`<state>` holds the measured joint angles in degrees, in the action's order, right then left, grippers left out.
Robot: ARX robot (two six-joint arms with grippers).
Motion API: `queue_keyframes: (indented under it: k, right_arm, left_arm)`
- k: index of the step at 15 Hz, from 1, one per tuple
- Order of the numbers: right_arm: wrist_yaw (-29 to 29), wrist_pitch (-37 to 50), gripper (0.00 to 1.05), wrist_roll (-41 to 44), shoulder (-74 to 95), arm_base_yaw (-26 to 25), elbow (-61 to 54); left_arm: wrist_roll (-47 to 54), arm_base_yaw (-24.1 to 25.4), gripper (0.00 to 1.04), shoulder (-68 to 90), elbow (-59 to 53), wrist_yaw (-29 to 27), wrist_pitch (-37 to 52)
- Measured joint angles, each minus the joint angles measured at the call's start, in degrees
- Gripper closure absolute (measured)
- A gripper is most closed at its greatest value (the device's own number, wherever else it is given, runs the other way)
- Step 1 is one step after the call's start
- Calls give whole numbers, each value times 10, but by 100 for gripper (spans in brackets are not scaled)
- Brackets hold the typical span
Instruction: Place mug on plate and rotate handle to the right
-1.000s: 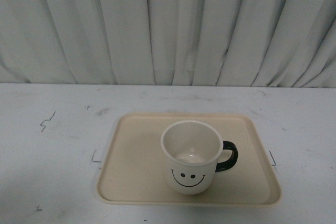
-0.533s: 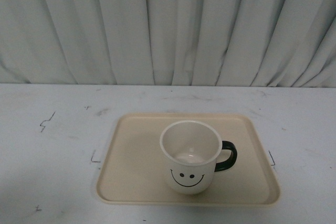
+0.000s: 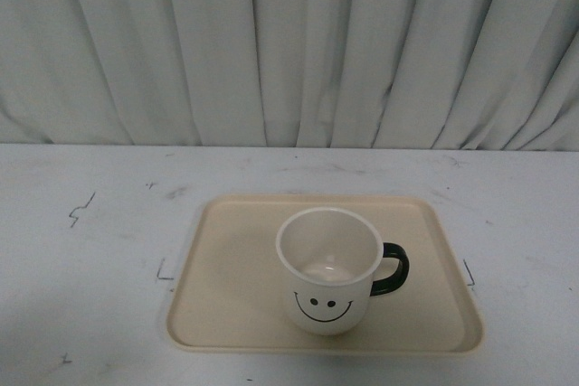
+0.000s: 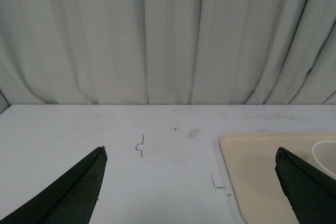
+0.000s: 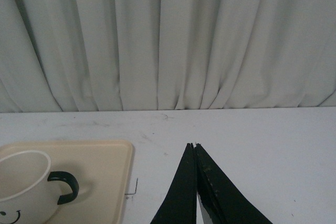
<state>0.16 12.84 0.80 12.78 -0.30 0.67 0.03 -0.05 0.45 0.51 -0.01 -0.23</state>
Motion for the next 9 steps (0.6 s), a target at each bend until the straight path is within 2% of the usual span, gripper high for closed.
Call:
queue_keyframes:
  k: [2,3,4,5,6,9]
  right_arm:
    - [0,-34,103,0,-32,0,0]
    - [-2,-135,103,0,-125,0,0]
    - [-2,-132,103,0,-125,0,0]
    - [-2,-131,93,0,-125,0,0]
    - [-2,-131,75,0,-125,0,0]
    - [-2,-131,65,0,-125,0,0]
  left_arm:
    - [0,0,7,0,0,0,0]
    - [0,0,7,0,0,0,0]
    - [0,0,7,0,0,0,0]
    - [0,0,7,0,0,0,0]
    - [0,0,7,0,0,0,0]
    - [0,0,7,0,0,0,0]
